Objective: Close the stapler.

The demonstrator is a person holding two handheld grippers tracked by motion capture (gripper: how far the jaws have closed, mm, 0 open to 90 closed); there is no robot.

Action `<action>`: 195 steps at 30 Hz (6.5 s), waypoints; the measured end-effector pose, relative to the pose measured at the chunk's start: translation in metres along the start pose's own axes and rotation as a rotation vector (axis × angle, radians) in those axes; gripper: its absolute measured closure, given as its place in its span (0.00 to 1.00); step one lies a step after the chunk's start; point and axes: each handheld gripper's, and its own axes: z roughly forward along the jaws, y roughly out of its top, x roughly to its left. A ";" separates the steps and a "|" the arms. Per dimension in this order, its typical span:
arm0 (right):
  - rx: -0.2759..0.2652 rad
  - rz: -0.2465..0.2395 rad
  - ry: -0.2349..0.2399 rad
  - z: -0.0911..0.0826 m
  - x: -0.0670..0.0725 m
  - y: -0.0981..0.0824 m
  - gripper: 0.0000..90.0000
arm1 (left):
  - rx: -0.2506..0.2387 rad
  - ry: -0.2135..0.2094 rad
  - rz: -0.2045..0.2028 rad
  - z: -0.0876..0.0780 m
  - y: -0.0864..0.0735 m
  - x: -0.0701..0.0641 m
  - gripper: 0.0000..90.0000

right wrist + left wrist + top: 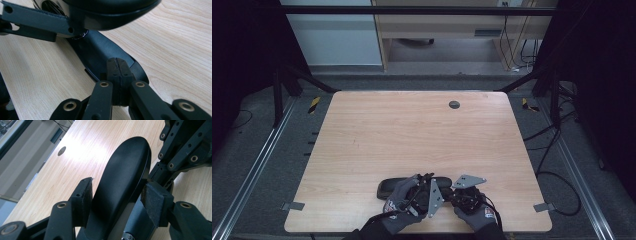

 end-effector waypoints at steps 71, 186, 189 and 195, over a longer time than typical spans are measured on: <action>-0.106 0.060 -0.091 -0.032 -0.021 0.006 1.00 | -0.097 0.004 -0.269 -0.054 -0.014 0.053 0.43; -0.279 0.059 -0.010 -0.044 0.003 0.025 1.00 | 0.103 0.189 -0.626 -0.085 -0.160 0.101 0.47; -0.278 0.060 -0.018 -0.045 0.003 0.027 0.98 | 0.106 0.187 -0.625 -0.084 -0.161 0.101 0.47; -0.284 0.053 -0.047 -0.045 0.002 0.027 0.95 | 0.116 0.186 -0.623 -0.083 -0.163 0.102 0.46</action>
